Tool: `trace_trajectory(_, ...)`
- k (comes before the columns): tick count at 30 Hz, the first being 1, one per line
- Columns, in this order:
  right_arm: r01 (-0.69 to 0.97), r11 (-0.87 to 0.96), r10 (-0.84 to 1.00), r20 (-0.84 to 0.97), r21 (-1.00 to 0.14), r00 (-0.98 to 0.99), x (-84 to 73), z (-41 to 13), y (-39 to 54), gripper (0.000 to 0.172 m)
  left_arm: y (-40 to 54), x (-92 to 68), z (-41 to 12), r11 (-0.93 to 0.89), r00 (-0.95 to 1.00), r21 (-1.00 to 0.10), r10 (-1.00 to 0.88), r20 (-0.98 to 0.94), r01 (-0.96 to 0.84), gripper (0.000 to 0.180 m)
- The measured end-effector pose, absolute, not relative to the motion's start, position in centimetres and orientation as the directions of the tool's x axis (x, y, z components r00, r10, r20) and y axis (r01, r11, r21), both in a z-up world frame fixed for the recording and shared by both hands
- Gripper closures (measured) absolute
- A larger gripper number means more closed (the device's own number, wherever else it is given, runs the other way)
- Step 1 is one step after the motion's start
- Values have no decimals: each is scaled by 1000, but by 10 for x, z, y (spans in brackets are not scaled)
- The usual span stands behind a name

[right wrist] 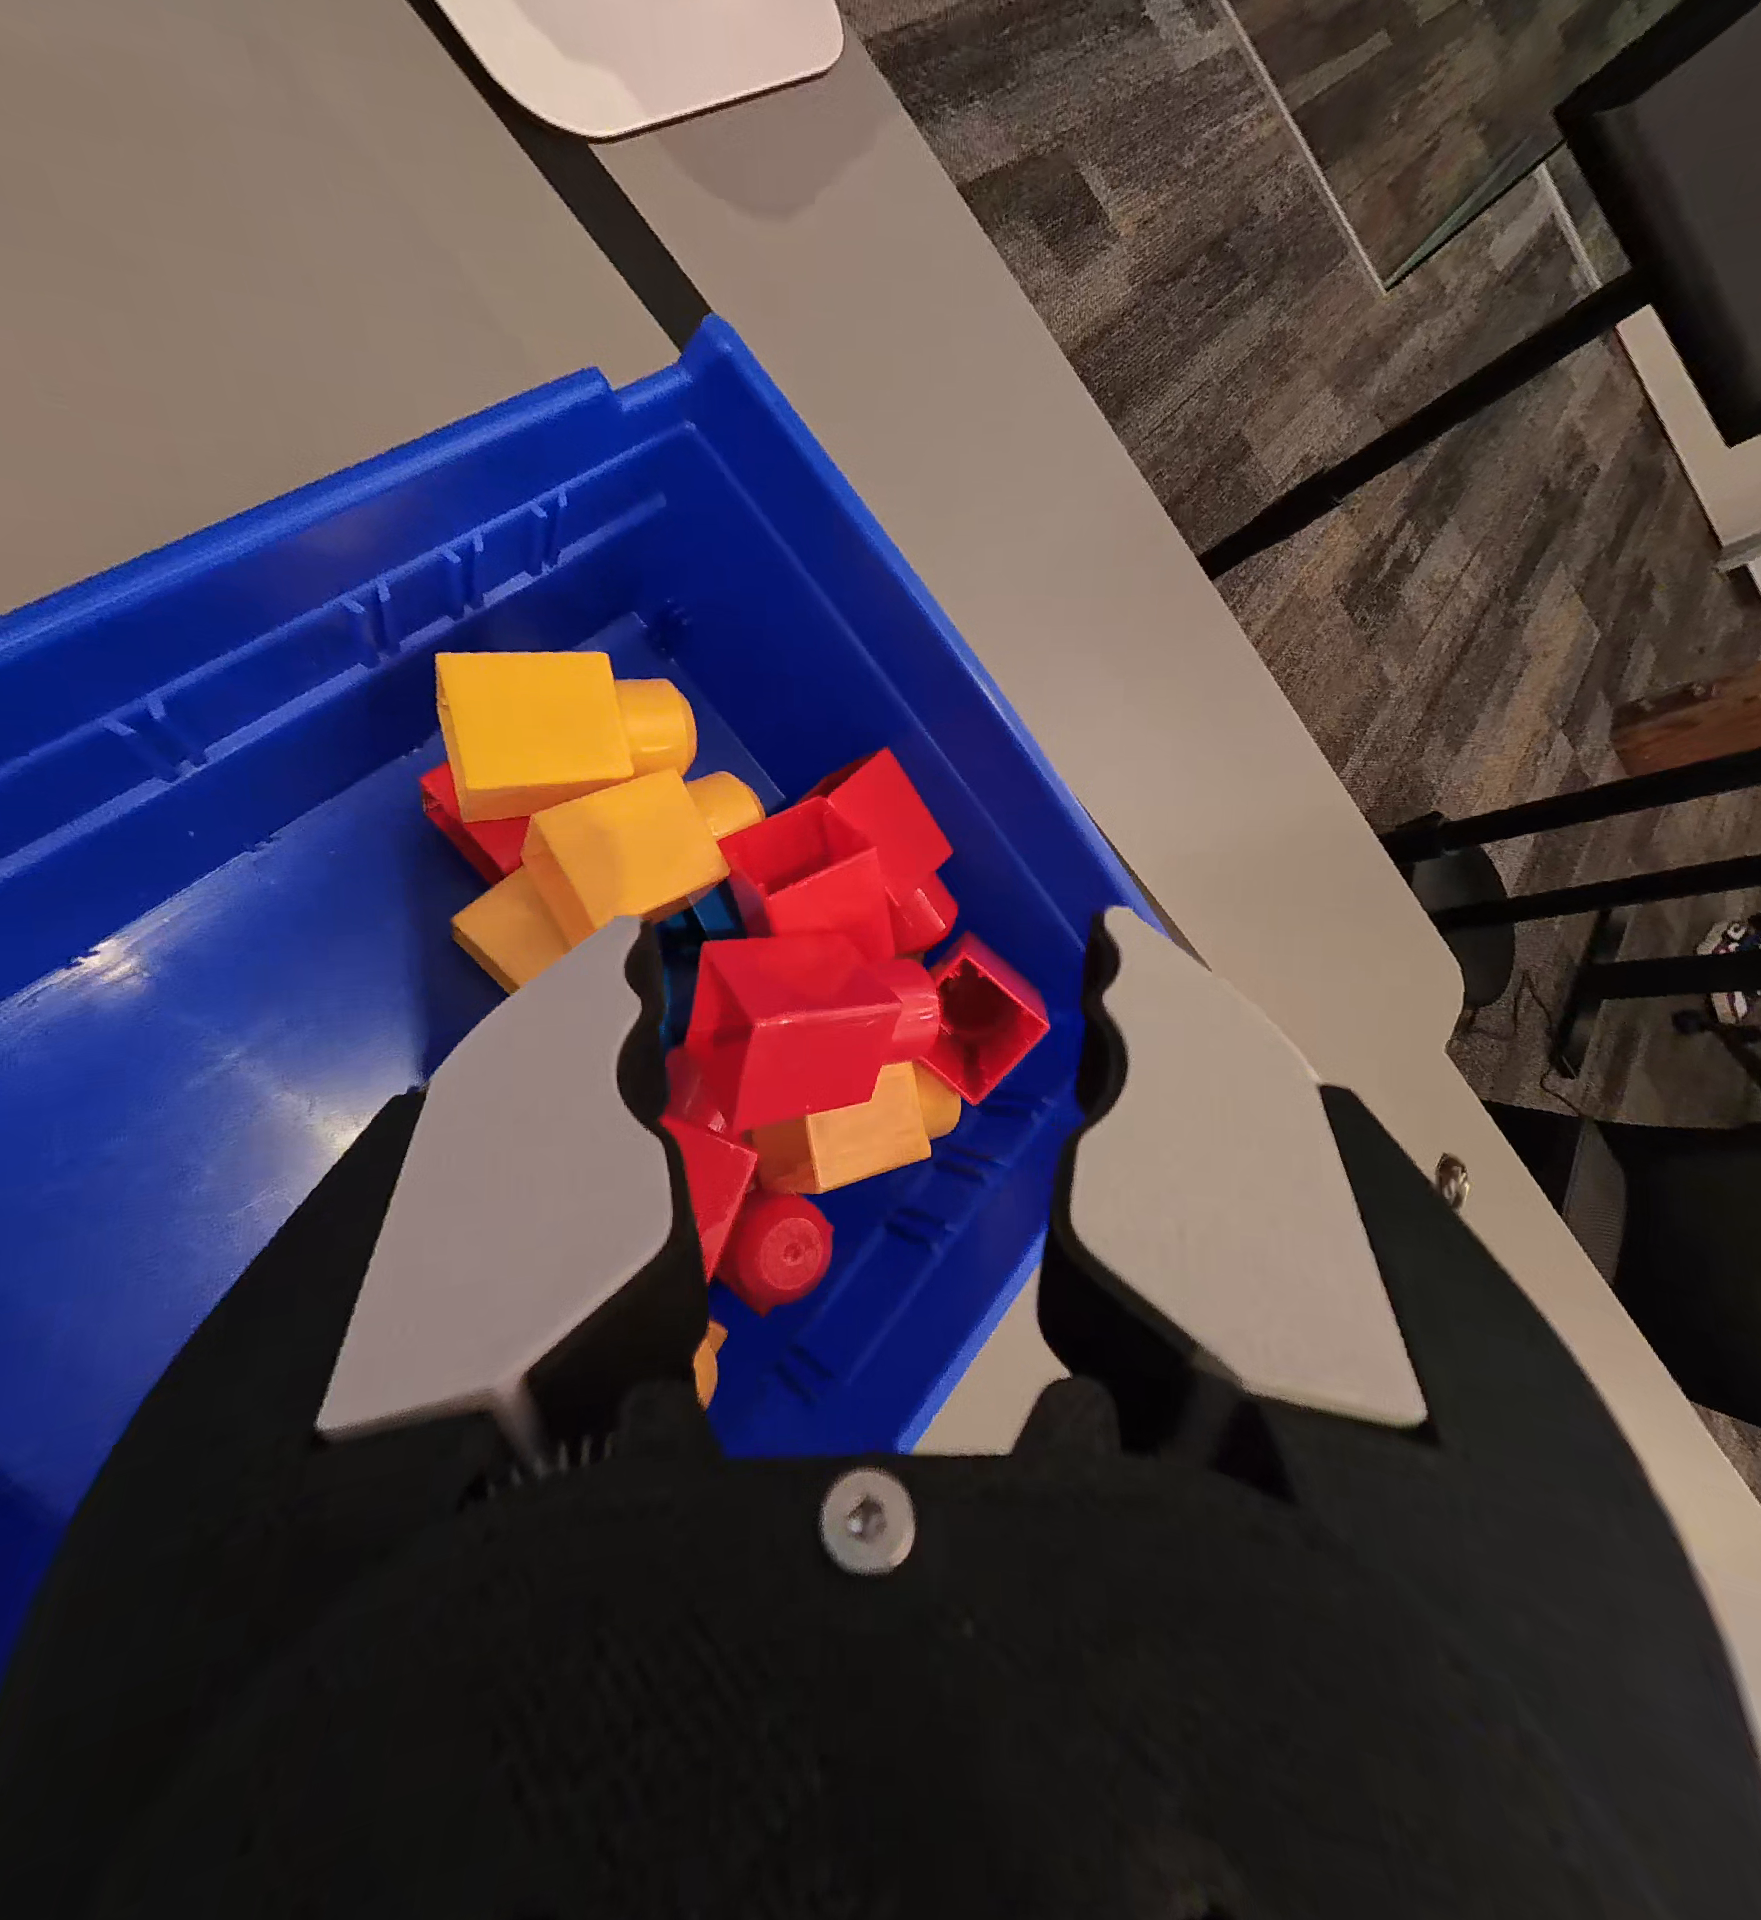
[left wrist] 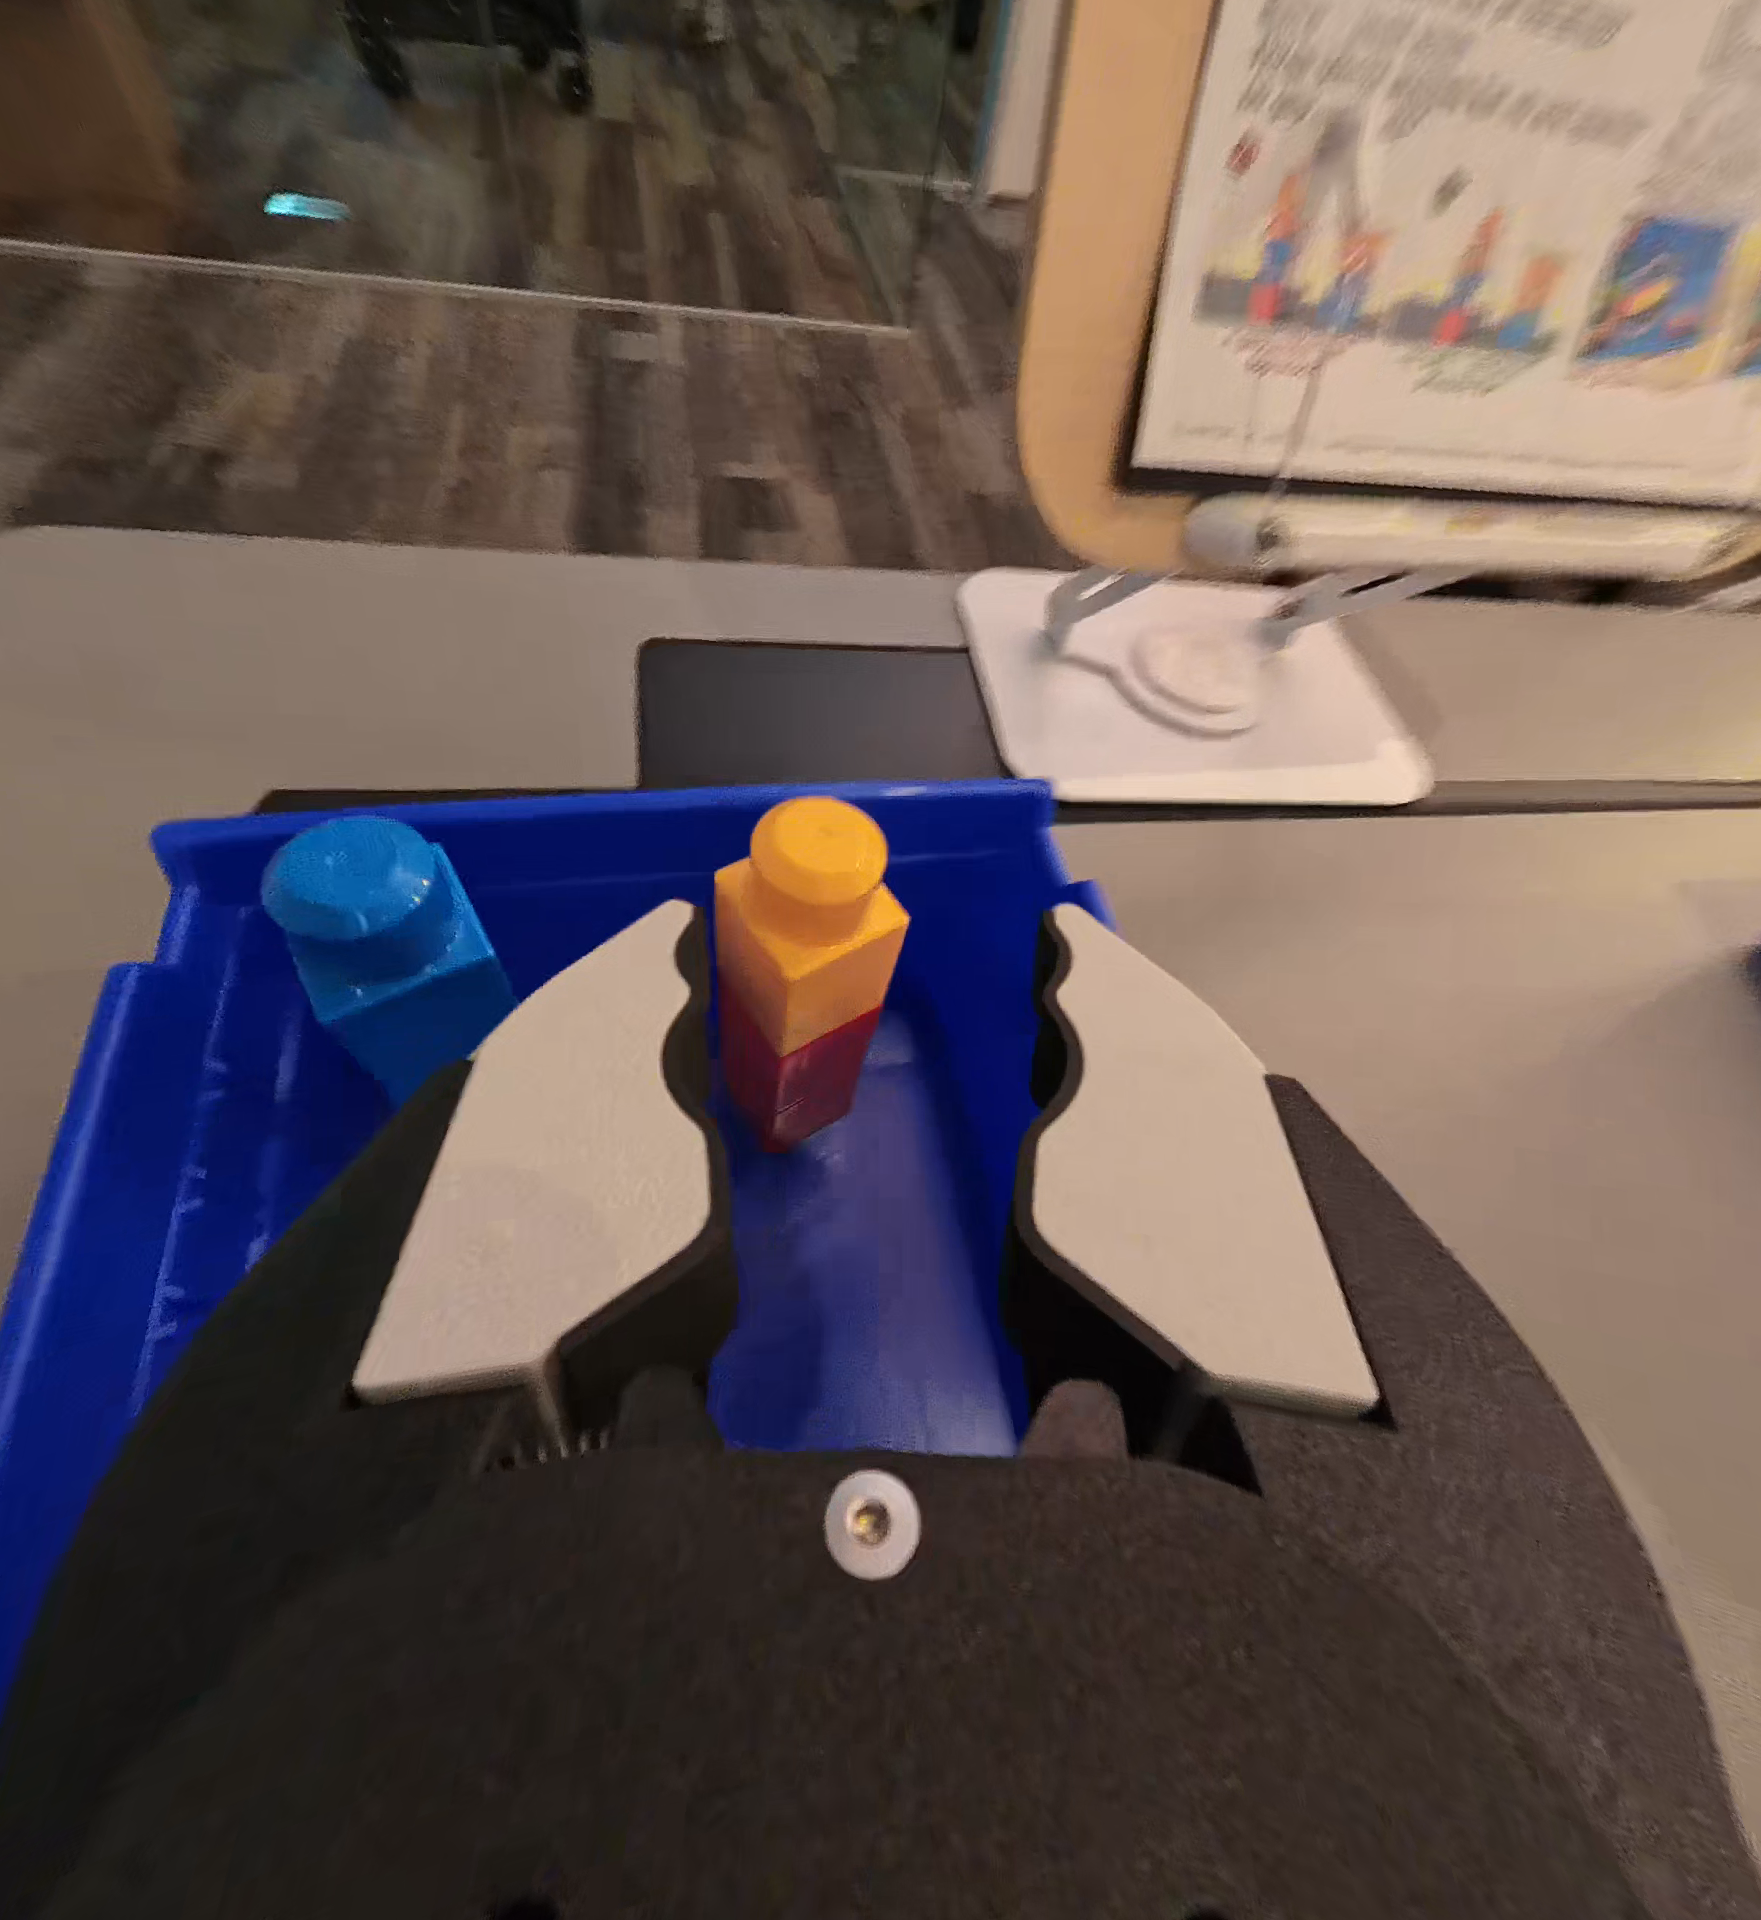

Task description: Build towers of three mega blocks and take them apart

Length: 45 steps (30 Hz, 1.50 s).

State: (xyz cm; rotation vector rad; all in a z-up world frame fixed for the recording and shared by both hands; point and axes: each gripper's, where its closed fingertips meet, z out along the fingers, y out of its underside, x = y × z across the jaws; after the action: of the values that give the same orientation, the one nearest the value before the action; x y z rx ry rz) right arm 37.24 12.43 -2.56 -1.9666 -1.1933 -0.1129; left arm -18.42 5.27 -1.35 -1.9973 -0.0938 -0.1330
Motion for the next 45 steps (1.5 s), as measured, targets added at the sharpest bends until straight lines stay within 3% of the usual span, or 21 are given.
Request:
trace_trajectory(3, 764, -238, 691, 448, -599, 567, 380, -26, 125, 93, 62, -183, -49, -515, 997, -856, 78, 0, 40, 108)
trace_trajectory(10, 770, -245, 703, 439, -588, 559, 378, -29, 124, 94, 71, -189, -100, -641, 987, -768, 122, -99, 2, 107)
trace_trajectory(14, 790, -241, 730, 430, -564, 531, 370, -36, 121, 94, 75, -193, -106, -656, 989, -755, 124, -83, 19, 121)
trace_trajectory(16, 803, -240, 746, 426, -545, 512, 365, -41, 119, 94, 75, -201, -105, -660, 982, -751, 145, -119, 7, 140)
trace_trajectory(24, 823, -243, 768, 416, -514, 487, 361, -47, 116, 96, 68, -191, -81, -647, 995, -762, 64, -77, -17, 141)
trace_trajectory(30, 765, -106, 772, 432, -635, 465, 326, -9, 107, 96, 36, -148, 26, -492, 991, -866, -131, -23, -85, 141)
trace_trajectory(33, 642, 32, 826, 382, -766, 415, 272, 28, 84, 97, 0, -79, 83, -347, 904, -933, -422, 61, -99, 141)
trace_trajectory(36, 367, 113, 948, 211, -923, 240, 194, 70, 32, 97, -46, 0, 117, -239, 660, -967, -741, 124, -87, 141)
trace_trajectory(39, 149, -29, 994, -44, -988, -96, 134, 93, -37, 99, -78, 52, 123, -215, 450, -971, -881, 145, -107, 141)
trace_trajectory(42, 180, -172, 927, -220, -969, -302, 106, 87, -78, 98, -89, 78, 117, -208, 371, -968, -917, 143, -141, 141)
trace_trajectory(45, 207, -173, 897, -241, -963, -371, 93, 78, -93, 105, -94, 93, 110, -218, 314, -962, -936, 158, -166, 141)
